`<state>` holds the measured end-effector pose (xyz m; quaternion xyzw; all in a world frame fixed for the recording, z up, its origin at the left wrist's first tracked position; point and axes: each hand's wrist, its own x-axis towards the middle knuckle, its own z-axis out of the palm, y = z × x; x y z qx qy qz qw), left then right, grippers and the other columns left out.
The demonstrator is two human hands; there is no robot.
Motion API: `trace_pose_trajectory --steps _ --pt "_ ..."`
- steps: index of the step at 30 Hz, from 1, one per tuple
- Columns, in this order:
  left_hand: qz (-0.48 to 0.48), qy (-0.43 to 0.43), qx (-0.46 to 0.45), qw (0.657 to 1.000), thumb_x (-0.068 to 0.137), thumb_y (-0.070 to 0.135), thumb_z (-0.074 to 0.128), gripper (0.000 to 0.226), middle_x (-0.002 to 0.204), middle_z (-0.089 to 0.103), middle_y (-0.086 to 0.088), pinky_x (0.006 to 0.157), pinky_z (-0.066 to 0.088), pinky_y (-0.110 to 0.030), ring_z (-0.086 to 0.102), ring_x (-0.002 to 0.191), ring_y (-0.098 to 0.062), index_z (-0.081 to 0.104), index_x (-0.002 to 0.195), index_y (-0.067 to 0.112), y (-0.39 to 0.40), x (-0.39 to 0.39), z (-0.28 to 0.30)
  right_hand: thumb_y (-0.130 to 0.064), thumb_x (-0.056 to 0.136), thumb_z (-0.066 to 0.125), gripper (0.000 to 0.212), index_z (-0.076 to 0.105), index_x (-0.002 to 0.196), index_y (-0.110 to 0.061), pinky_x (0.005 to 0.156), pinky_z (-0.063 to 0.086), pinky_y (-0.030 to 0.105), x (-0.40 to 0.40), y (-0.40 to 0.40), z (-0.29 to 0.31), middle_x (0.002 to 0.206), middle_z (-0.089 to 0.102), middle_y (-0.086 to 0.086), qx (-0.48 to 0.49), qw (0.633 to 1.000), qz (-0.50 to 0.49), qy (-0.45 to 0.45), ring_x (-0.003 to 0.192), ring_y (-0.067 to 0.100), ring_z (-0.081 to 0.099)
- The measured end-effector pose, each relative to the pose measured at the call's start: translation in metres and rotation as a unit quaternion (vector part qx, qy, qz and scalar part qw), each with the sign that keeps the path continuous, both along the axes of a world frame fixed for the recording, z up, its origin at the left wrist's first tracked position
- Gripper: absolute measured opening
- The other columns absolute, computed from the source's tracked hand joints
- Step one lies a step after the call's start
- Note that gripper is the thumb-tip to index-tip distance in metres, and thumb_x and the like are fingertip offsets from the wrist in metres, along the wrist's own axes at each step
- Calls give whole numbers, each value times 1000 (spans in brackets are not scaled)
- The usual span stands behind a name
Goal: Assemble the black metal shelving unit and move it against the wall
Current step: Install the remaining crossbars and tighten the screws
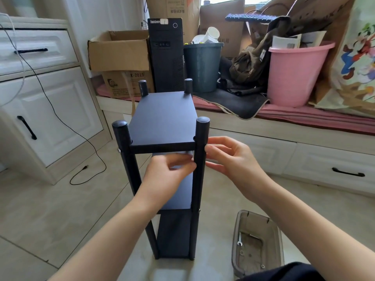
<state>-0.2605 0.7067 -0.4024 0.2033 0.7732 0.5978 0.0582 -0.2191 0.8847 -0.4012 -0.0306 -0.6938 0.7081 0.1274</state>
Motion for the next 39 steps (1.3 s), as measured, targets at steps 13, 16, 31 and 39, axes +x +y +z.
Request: trace_pose_trajectory --steps 13,16,31,39 --pt "127 545 -219 800 85 25 79 34 121 70 -8 105 45 -54 58 126 -34 74 114 7 -14 -9 12 -35 99 56 30 71 115 -14 98 54 43 2 -10 -1 111 74 3 16 998 35 -46 109 16 68" --pt "109 532 -256 800 87 27 78 44 130 68 -8 114 36 -58 53 135 -32 70 124 6 -13 -16 9 -32 99 56 28 72 114 -14 97 55 43 3 -10 0 109 75 3 25 998 32 -40 108 16 69" --pt "156 584 -221 766 89 27 73 34 122 72 -5 93 54 -48 68 114 -30 75 118 9 -7 -19 2 -37 91 65 28 76 108 -18 94 54 39 2 -4 4 106 76 0 26 996 32 -75 105 13 70" --pt "189 492 -240 815 86 53 65 53 122 71 -6 108 38 -49 63 122 -30 72 117 10 10 -5 0 -31 83 69 41 69 119 -11 102 46 46 -2 -6 13 121 69 8 -112 977 86 -159 100 14 63"
